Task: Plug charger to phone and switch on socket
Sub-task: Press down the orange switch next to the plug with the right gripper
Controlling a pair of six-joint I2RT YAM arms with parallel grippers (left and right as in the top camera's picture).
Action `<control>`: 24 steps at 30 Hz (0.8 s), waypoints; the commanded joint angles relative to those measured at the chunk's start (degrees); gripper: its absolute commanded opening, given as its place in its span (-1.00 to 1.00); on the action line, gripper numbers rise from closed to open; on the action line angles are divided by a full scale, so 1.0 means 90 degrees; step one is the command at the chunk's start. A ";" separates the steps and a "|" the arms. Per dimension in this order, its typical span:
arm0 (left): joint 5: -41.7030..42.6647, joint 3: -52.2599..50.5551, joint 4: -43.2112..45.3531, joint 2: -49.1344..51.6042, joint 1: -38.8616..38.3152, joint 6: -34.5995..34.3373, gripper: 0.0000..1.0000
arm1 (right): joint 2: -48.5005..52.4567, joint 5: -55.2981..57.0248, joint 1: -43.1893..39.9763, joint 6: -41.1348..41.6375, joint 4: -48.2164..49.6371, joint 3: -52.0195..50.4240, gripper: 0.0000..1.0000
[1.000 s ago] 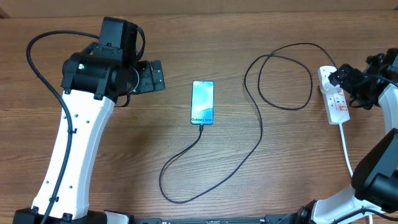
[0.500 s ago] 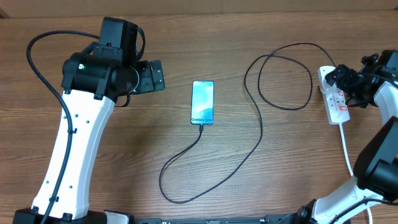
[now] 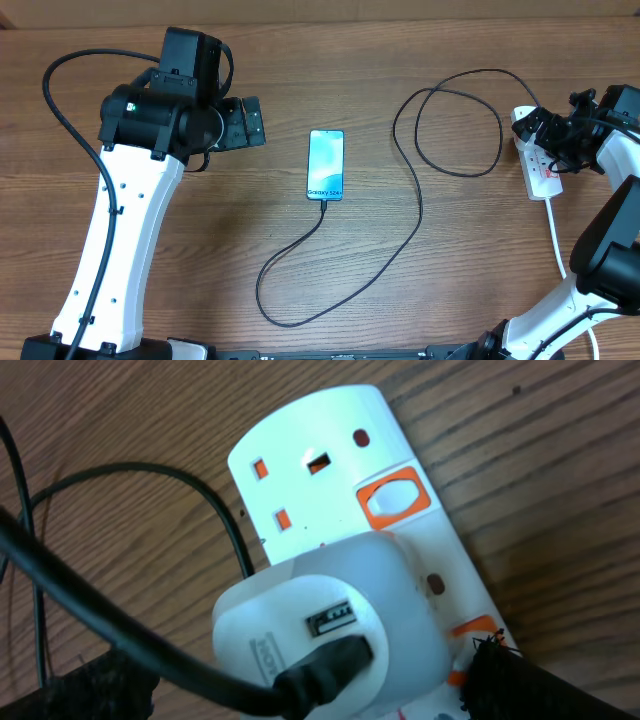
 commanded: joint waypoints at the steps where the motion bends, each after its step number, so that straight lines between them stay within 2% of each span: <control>1: -0.0066 0.0104 -0.0015 0.0032 0.0022 0.0121 0.99 | 0.0138 -0.0172 0.0005 -0.0146 0.0078 -0.0027 0.99; 24: -0.0063 0.0104 -0.0015 0.0032 0.0022 0.0121 0.99 | 0.0141 -0.0461 0.0005 -0.0262 0.0104 -0.0027 0.98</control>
